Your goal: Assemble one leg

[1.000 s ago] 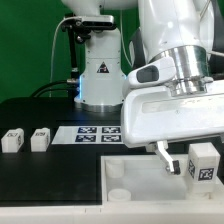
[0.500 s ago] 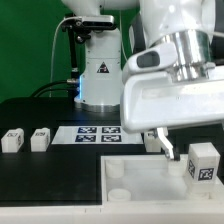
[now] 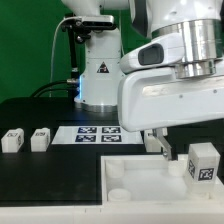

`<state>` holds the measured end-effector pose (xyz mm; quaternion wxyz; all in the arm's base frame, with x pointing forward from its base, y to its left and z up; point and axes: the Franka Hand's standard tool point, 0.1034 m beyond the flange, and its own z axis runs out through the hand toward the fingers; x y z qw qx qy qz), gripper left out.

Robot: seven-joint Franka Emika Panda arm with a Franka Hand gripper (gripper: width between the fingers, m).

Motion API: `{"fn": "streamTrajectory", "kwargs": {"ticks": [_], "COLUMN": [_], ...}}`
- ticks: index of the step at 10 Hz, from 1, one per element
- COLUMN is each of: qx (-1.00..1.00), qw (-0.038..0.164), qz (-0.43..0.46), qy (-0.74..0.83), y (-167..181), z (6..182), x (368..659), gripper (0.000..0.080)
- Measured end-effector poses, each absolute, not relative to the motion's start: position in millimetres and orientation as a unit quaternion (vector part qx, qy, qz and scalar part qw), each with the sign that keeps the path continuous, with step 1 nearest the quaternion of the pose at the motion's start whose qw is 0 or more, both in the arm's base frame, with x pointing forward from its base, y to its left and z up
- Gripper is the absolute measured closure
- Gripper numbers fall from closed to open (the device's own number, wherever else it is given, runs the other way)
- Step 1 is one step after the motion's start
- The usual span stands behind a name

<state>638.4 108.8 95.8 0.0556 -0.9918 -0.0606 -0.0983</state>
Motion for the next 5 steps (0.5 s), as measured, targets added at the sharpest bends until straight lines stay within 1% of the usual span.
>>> {"fn": "streamTrajectory", "kwargs": {"ticks": [2, 3, 4, 5], "qx": [-0.996, -0.995, -0.995, -0.995], "qw": [0.062, 0.066, 0.067, 0.066], "qz": [0.009, 0.042, 0.039, 0.04], "qy": [-0.064, -0.067, -0.067, -0.065], "y": [111, 113, 113, 110], "z": [95.9, 96.9, 95.3, 93.1], "x": [635, 641, 647, 647], "gripper": [0.015, 0.015, 0.015, 0.015]}}
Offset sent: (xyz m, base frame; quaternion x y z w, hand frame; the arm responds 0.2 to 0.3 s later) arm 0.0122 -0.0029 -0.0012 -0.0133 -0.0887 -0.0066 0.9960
